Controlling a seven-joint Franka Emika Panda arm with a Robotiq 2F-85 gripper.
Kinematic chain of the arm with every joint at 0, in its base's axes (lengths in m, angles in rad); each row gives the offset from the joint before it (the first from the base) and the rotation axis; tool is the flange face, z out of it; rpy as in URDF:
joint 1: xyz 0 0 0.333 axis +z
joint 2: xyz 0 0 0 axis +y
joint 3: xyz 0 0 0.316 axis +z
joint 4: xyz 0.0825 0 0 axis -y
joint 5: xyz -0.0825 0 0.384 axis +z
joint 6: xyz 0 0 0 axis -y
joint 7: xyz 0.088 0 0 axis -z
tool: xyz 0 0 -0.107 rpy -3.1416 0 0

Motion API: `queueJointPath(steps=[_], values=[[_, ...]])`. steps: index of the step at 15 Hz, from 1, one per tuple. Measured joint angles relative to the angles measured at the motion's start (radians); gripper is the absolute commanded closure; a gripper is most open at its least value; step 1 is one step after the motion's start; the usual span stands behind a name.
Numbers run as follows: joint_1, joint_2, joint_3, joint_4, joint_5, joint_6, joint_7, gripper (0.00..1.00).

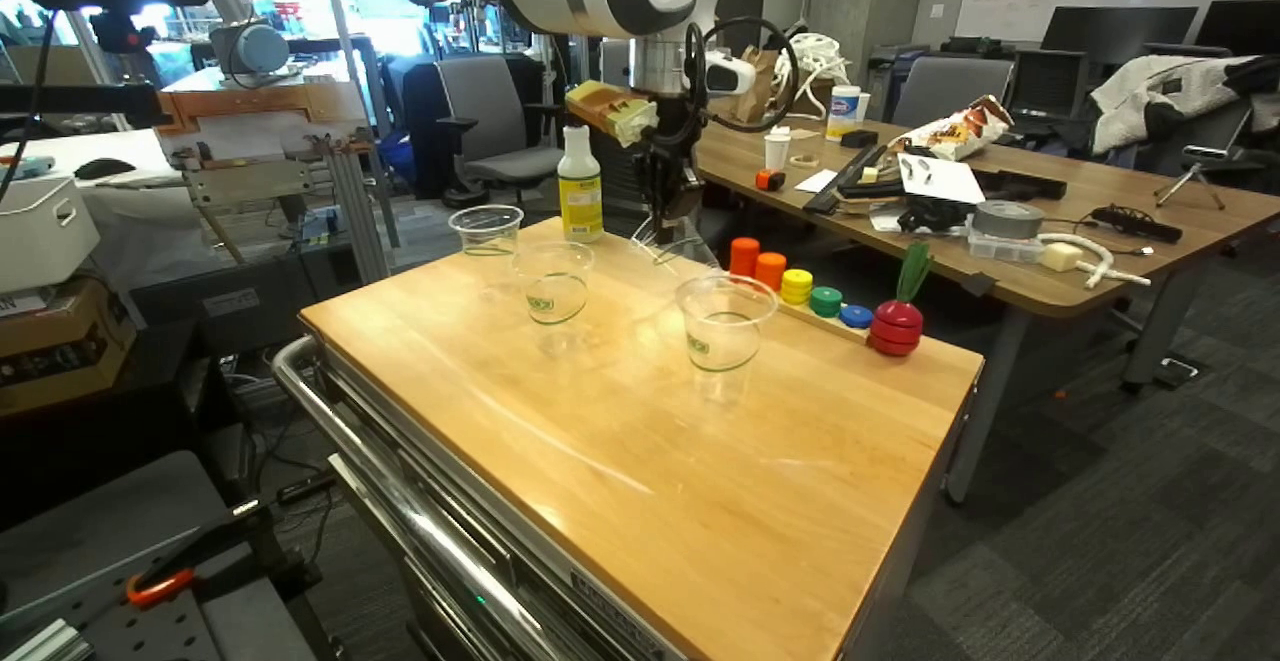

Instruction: Put the cups one inside the other

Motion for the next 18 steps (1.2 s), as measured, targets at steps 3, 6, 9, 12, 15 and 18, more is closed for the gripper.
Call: queueJointPath(steps=[3,6,9,12,15,18], values=[[-0.026,0.000,0.004,0.041,0.120,-0.158,-0.001,0.93],[-0.066,0.000,0.006,0.084,0.244,-0.310,-0.007,0.92],[-0.113,-0.003,0.006,0.119,0.369,-0.408,-0.021,0.93],[-0.157,-0.029,0.005,0.128,0.481,-0.442,-0.039,0.93],[-0.198,-0.083,0.003,0.120,0.585,-0.461,-0.069,0.93],[-0.229,-0.160,-0.009,0.084,0.668,-0.481,-0.100,0.93]])
